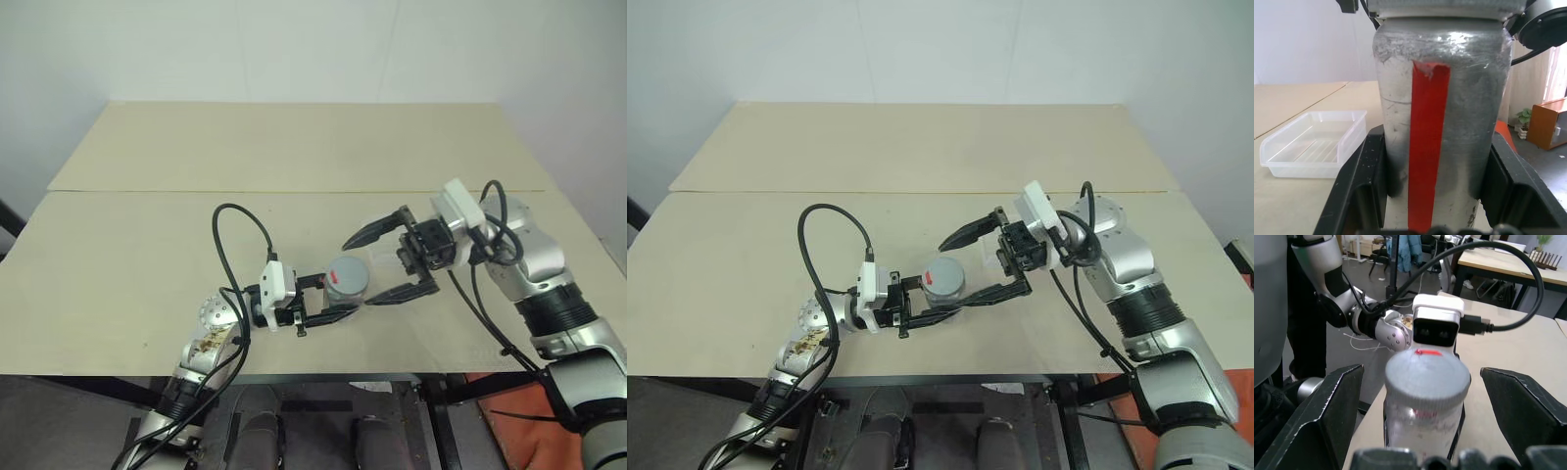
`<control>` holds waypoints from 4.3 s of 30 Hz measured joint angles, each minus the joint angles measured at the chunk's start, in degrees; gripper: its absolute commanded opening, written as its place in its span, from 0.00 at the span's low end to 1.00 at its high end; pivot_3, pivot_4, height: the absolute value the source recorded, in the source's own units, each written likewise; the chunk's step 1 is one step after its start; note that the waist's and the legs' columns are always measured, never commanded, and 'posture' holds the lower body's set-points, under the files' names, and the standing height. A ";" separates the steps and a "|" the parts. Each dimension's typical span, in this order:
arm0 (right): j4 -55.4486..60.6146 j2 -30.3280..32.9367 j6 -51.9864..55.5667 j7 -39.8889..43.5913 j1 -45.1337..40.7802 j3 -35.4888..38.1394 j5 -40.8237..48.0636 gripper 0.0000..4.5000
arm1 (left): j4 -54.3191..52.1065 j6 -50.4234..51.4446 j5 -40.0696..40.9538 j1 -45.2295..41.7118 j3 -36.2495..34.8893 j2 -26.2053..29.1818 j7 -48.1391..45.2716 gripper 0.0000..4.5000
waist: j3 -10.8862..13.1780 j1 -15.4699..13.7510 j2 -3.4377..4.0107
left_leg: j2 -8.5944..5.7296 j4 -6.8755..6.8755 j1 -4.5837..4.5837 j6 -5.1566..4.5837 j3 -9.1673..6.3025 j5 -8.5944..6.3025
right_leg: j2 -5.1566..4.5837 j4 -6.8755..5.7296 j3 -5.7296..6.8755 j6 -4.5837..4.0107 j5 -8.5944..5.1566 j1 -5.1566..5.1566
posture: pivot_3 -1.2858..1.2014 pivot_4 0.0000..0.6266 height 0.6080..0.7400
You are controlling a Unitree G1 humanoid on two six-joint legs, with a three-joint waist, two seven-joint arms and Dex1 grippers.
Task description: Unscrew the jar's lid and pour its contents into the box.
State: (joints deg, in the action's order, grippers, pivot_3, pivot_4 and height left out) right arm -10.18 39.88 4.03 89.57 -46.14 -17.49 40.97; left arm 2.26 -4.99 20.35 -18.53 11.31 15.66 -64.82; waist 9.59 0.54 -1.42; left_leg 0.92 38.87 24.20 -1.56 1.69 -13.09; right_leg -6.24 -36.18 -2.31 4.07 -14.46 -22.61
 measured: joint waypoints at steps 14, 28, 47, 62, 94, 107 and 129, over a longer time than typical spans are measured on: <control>0.59 -4.31 2.73 0.09 0.53 3.07 -4.90 0.79 | 0.11 -0.03 -0.02 -0.57 0.07 -0.16 -0.05 0.47 | 0.00 0.03 0.00 | -0.02 0.01 0.00 0.00 0.00 0.00 | 0.01 -0.01 0.01 0.00 0.00 0.01 | 0.52 0.24 1.00; 1.30 -4.75 3.00 0.19 1.77 3.87 -5.04 0.62 | 0.70 -0.15 -0.04 -0.60 0.16 -0.12 0.00 0.47 | 0.00 0.07 0.00 | -0.02 0.01 -0.01 0.00 -0.01 0.00 | 0.01 -0.01 0.01 0.00 0.00 0.01 | 0.52 0.24 1.00; -8.25 -10.69 11.50 -32.44 -1.80 18.86 -13.16 0.62 | 0.76 -1.12 -1.26 0.00 -0.59 0.78 3.40 0.47 | -0.01 0.04 0.01 | -0.04 -0.04 0.11 0.03 0.02 0.02 | 0.00 -0.03 0.00 0.00 0.00 -0.15 | 0.52 0.24 1.00; -3.63 -8.32 16.19 -46.78 9.08 17.04 -26.65 0.62 | -0.30 -0.97 -3.27 0.92 -1.51 1.71 9.59 0.47 | -0.01 0.31 0.01 | -0.04 -0.03 0.19 0.03 0.08 0.02 | 0.03 -0.07 -0.07 0.01 0.01 -0.26 | 0.52 0.24 1.00; 15.47 1.40 35.22 -54.95 33.52 28.02 -26.62 0.99 | 17.38 -3.89 -14.44 -13.65 -1.16 -2.52 20.40 0.47 | -0.01 -0.30 0.01 | -0.09 0.00 0.08 0.00 0.05 0.03 | 0.04 0.05 -0.03 0.06 0.02 0.00 | 0.52 0.24 1.00; 22.21 2.07 35.21 -55.37 33.85 29.81 -26.17 0.99 | 25.13 -3.96 -20.28 -20.36 -0.49 -3.08 24.89 0.47 | 0.00 -0.67 0.00 | -0.13 0.03 0.10 0.00 0.05 0.04 | 0.04 0.05 -0.02 0.10 0.04 0.02 | 0.52 0.24 1.00; 37.66 4.25 32.89 -51.69 42.33 32.86 -23.12 0.99 | 71.63 -25.07 -48.61 -55.29 13.91 -7.61 45.53 0.47 | 0.06 -1.34 -0.11 | -0.20 0.09 0.48 -0.02 0.27 0.04 | 0.03 0.18 0.17 0.20 0.04 -0.14 | 0.52 0.24 1.00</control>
State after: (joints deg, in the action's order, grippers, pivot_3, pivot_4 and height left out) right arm 27.48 44.14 36.91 37.88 -3.81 15.37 17.85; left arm 73.89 -30.06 -28.25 -73.83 25.22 8.05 -19.29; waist 9.66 -0.79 -1.53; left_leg 0.72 38.96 24.69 -1.58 1.95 -13.05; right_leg -6.21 -36.00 -2.14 4.27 -14.41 -22.75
